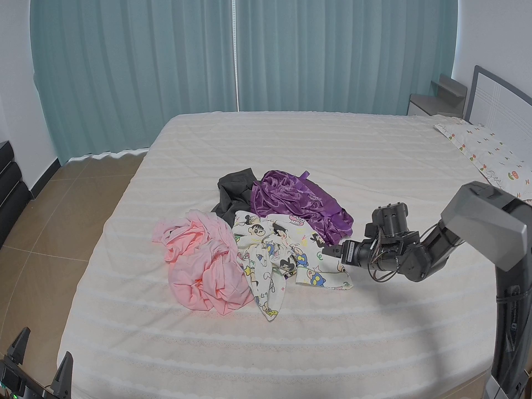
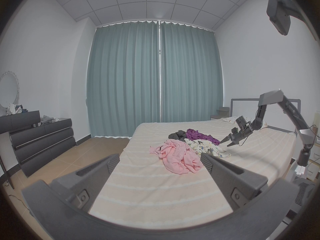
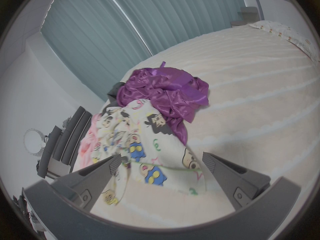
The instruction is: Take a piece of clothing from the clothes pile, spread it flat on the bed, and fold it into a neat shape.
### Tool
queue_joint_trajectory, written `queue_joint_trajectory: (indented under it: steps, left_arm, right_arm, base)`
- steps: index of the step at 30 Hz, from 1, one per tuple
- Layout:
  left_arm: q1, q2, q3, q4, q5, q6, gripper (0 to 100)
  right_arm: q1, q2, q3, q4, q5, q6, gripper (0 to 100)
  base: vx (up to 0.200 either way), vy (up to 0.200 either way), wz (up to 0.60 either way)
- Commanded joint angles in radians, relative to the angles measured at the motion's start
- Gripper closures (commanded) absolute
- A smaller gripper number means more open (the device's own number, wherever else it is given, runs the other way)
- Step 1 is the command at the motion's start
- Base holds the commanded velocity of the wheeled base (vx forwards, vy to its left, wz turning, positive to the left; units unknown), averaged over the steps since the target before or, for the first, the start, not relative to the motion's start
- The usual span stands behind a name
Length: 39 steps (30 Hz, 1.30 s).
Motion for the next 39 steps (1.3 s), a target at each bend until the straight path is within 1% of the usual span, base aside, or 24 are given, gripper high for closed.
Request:
queue_joint_trajectory:
  steps: [1,8,15,16,28,32,33,36,38,39]
  left_arm:
    - [0.0,-0.018,0.018,0.0,0.0,0.0,0]
    - [0.0,-0.018,0.018,0.0,0.0,0.0,0]
    - [0.0,-0.018,0.018,0.0,0.0,0.0,0]
    - [0.0,-0.018,0.018,0.0,0.0,0.0,0]
    - [0.0,-0.018,0.018,0.0,0.0,0.0,0]
    - [0.0,-0.018,0.018,0.0,0.0,0.0,0]
    - [0.0,-0.018,0.018,0.0,0.0,0.0,0]
    - [0.0,-0.018,0.018,0.0,0.0,0.0,0]
    - [0.0,-0.018,0.018,0.0,0.0,0.0,0]
    - [0.0,-0.018,0.018,0.0,0.0,0.0,0]
  right_arm:
    - [-0.002,0.112,-0.05,-0.002,-0.003,-0.006,0]
    - [0.007,0.124,-0.076,0.01,0.006,-0.018,0]
    - [0.029,0.128,-0.118,0.07,0.046,-0.043,0]
    - [0.032,0.132,-0.124,0.076,0.047,-0.044,100]
    - [0.029,0.122,-0.101,0.079,0.054,-0.041,100]
    - [0.02,0.066,-0.019,-0.007,0.054,-0.029,100]
    - [0.015,0.032,0.033,-0.067,0.054,-0.024,100]
    - [0.018,-0.066,0.155,-0.188,0.063,0.037,100]
    - [0.024,-0.129,0.247,-0.272,0.095,0.084,100]
    - [0.026,-0.146,0.275,-0.297,0.103,0.092,100]
  base:
    - [0.0,0.0,0.0]
    - [0.0,0.0,0.0]
    - [0.0,0.0,0.0]
    - [0.0,0.0,0.0]
    - [0.0,0.0,0.0]
    - [0.0,0.0,0.0]
    - [0.0,0.0,0.0]
    - [0.0,0.0,0.0]
    - [0.0,0.0,0.0]
    - [0.0,0.0,0.0]
